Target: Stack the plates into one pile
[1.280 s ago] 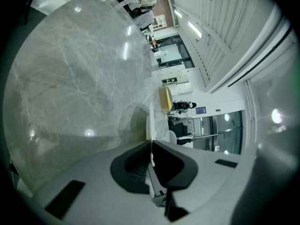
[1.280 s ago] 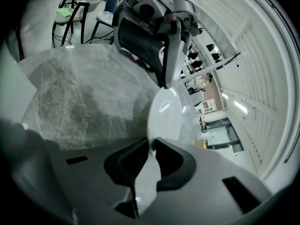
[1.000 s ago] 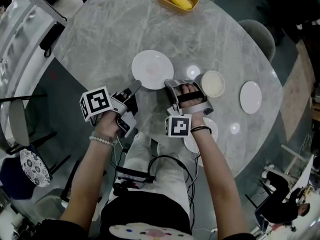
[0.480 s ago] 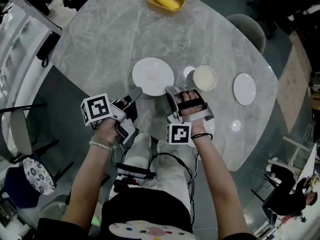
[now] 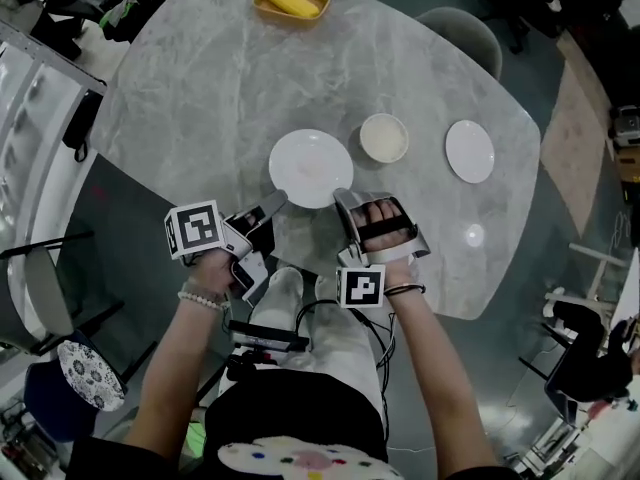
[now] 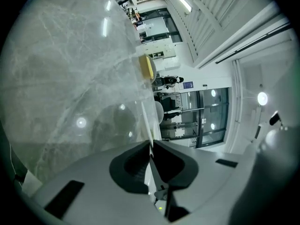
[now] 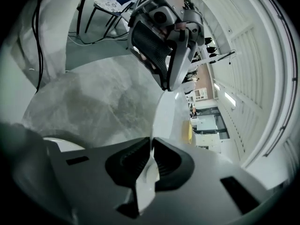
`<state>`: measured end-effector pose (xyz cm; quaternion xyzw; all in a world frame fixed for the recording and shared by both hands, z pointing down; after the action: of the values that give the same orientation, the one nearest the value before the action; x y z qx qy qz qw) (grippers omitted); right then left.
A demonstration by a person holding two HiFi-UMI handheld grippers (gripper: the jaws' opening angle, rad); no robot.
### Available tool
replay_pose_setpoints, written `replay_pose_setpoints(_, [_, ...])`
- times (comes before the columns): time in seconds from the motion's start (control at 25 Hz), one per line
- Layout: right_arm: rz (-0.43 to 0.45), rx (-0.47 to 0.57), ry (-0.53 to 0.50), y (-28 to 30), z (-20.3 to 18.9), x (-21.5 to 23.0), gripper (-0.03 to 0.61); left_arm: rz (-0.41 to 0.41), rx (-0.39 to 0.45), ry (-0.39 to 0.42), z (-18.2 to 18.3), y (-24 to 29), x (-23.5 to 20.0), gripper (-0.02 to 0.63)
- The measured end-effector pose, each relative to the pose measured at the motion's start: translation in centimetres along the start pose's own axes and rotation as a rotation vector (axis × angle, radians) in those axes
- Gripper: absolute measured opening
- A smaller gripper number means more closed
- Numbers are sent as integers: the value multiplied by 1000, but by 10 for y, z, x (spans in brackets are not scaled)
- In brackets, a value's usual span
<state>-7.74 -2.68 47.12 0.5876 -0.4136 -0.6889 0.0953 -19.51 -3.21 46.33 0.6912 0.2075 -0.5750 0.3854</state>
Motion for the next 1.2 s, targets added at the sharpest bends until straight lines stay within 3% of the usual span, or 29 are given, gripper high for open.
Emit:
replay_pose_setpoints(0.12, [-8,-54,4,-12,-9,-9,29,32,-49,32,-12,4,0,31])
replay_pose_setpoints(0.6, [9,-214,102,-59,-39,-56,29,27,-264,102,-62,38,6,31])
replay_pose_setpoints(1.2, [58,-333,209,-97,-64,-105,32,52,-490,164,-116,76,4,32])
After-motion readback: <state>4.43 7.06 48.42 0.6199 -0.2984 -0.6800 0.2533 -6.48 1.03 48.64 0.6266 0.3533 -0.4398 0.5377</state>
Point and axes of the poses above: the fingertips, and each gripper's own axes: y forward along the fingers, x to its right, z out of its top, the point moved 4 cm from there along -y, backward along the fingers, and after that the axes turned 5 degrees about z, right-handed, at the moved point
